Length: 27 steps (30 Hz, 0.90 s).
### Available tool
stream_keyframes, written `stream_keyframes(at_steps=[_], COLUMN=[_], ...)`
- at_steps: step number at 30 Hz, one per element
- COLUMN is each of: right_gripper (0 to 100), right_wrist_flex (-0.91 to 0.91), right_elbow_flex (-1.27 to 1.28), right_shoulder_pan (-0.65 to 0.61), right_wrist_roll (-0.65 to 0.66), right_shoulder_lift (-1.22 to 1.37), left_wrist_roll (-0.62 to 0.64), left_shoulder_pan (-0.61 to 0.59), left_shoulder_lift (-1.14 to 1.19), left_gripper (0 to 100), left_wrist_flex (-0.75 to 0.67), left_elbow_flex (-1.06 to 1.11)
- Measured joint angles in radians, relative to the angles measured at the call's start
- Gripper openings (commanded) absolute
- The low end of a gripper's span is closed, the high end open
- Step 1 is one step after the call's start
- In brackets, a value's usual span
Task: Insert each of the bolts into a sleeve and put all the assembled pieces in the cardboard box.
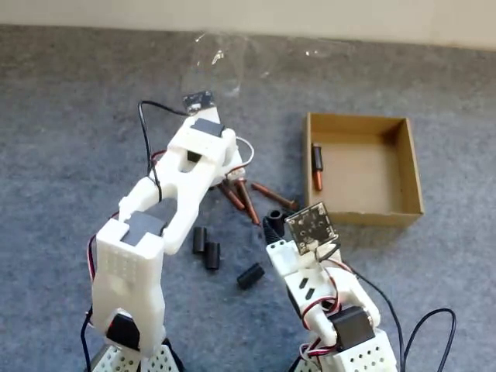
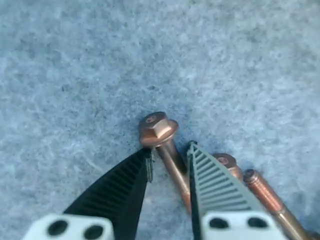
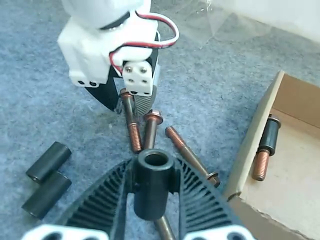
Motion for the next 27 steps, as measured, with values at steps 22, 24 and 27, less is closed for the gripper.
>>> stream_keyframes(at_steps=[22,24,27], right_gripper=[0.5,0.5,0.5], right_wrist_flex=[0.000,0.000,0.000], right_elbow_flex=[0.000,0.000,0.000], right_shoulder_pan=[0.000,0.000,0.000], right_wrist_roll=[0.000,0.000,0.000], right_shoulder_lift=[0.000,0.000,0.000], left_wrist_roll=[-0.310,-0.359,-0.450], left_shoulder_pan=[-0.049,-0.051,-0.052], left_shoulder_lift=[0.002,0.002,0.002], left_gripper=[0,0,0], left_wrist_flex=[-0.040,-0.040,-0.040], left_elbow_flex=[0.000,0.000,0.000])
